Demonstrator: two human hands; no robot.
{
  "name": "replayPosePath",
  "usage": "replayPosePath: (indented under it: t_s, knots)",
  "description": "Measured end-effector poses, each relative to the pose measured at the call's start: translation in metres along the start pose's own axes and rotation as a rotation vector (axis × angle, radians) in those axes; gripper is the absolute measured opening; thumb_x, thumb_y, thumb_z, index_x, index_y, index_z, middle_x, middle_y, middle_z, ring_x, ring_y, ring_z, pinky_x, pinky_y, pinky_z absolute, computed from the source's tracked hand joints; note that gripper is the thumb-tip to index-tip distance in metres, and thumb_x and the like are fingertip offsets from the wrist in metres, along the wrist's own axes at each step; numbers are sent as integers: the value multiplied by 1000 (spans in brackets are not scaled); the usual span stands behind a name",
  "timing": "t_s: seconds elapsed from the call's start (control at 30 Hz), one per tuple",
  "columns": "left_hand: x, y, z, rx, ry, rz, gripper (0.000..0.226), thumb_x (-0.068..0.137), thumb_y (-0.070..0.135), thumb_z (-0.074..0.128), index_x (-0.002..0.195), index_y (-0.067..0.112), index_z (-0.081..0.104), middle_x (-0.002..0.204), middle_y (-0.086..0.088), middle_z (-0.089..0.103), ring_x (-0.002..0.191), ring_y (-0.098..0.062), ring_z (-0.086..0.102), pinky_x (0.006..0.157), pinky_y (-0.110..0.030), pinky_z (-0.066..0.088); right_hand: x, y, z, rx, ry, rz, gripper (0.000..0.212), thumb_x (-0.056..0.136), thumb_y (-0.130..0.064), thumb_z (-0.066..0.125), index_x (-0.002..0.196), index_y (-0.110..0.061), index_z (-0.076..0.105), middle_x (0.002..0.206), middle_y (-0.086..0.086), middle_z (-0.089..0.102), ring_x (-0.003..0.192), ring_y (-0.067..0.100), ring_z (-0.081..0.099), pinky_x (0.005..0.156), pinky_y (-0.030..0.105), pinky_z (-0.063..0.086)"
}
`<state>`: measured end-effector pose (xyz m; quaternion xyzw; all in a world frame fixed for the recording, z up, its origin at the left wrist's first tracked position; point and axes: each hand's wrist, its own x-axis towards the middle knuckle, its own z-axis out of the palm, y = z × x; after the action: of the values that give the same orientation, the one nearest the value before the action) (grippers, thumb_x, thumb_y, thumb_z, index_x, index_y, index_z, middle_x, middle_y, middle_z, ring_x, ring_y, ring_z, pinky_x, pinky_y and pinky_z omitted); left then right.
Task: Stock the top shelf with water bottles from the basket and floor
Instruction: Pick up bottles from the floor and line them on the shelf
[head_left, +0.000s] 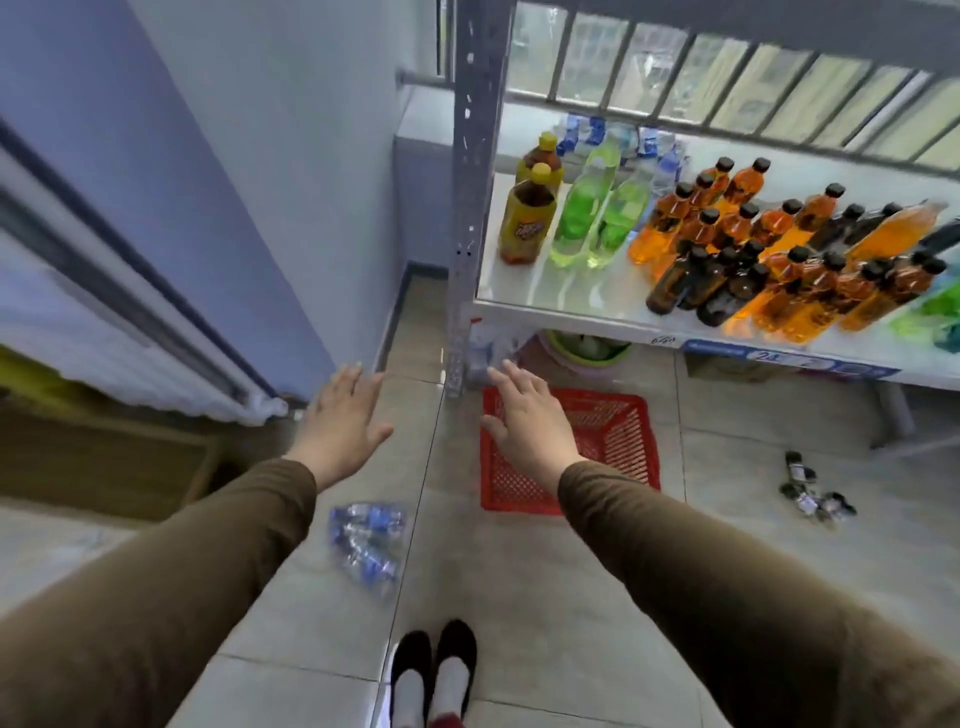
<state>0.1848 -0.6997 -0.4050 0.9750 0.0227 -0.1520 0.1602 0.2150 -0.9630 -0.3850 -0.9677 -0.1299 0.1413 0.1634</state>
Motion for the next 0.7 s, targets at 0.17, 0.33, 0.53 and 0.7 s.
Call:
replayPosePath:
  t_s: [0.17, 0.33, 0.53, 0.7]
  knots:
    - [-22, -68, 71, 42, -64, -123, 78, 91, 46, 65, 155, 21, 28, 164, -10, 22, 153, -29, 16, 125, -44, 18, 10, -11, 94, 94, -114, 53, 72, 97, -31, 63, 161, -21, 31, 170, 4, 27, 155, 29, 26, 124, 44, 28]
    - [-40, -132, 150, -51, -178, -264, 76, 94, 41, 64, 157, 19, 27, 166, -9, 20, 154, -27, 13, 125, -41, 17, 17, -28, 191, 112, -223, 32, 71, 100, -31, 61, 162, -21, 29, 170, 5, 28, 154, 29, 27, 125, 44, 27]
    - [-41, -187, 258, -205, -240, -361, 74, 95, 37, 62, 157, 18, 26, 161, -8, 30, 147, -29, 28, 118, -43, 29, 45, -42, 305, 94, -292, 1, 68, 102, -34, 58, 161, -19, 28, 161, 6, 42, 147, 28, 38, 120, 45, 37]
    - [-31, -216, 347, -511, -244, -539, 75, 91, 30, 67, 156, 18, 29, 154, -10, 40, 141, -30, 39, 114, -40, 33, 74, -36, 400, 73, -341, 36, 67, 104, -37, 55, 162, -18, 26, 156, 9, 47, 141, 31, 42, 116, 47, 40]
